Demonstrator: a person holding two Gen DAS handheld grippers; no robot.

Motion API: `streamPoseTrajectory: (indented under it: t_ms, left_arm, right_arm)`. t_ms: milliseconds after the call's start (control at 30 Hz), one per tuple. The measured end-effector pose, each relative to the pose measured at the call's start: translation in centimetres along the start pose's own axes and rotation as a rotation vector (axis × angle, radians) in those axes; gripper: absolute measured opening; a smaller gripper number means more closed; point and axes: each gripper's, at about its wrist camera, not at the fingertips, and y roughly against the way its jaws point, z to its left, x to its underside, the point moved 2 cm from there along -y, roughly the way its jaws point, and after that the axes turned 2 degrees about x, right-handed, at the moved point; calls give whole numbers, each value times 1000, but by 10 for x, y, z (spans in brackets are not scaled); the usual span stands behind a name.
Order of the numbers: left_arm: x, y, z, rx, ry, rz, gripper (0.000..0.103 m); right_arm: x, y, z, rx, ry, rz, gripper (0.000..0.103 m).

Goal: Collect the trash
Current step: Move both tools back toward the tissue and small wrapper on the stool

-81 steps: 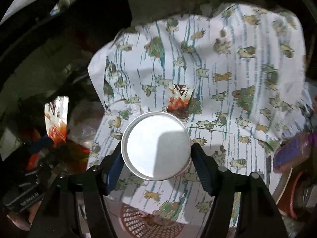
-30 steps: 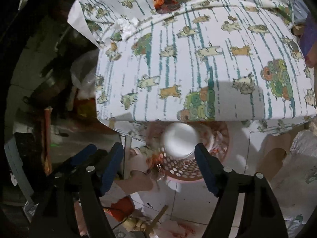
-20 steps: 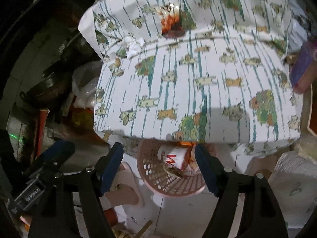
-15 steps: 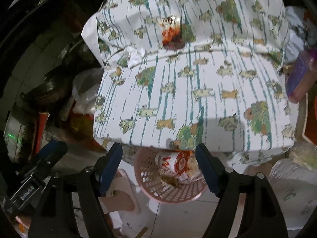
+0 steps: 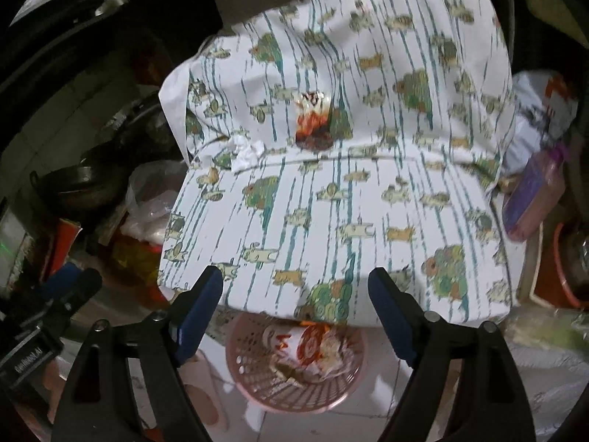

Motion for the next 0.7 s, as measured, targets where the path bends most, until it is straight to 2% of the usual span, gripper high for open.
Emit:
streamPoseTrajectory:
  t_ms: [100, 267, 333, 467, 567, 700]
  left_arm:
    - [-5, 12, 3, -14, 14, -59, 85]
    - [-19, 40, -2, -74, -52, -194, 86]
    - [-30, 57, -4, -62, -43, -260, 86]
    - [-53, 87, -6, -24, -18, -364, 103]
    - [-77, 93, -5, 1, -8, -379, 103]
    - [-120, 81, -5, 0, -28, -368, 103]
  right_arm:
    - [-2, 8, 2, 24, 19, -50, 83]
    - [-8, 21, 3, 30, 27, -125, 87]
    - [-12, 26, 5, 40, 35, -150, 88]
    - [-31, 39, 11, 63, 96, -200, 96]
    - [-57, 52, 7, 86, 80, -267, 101]
    - [-102, 59, -2, 86, 44, -311, 101]
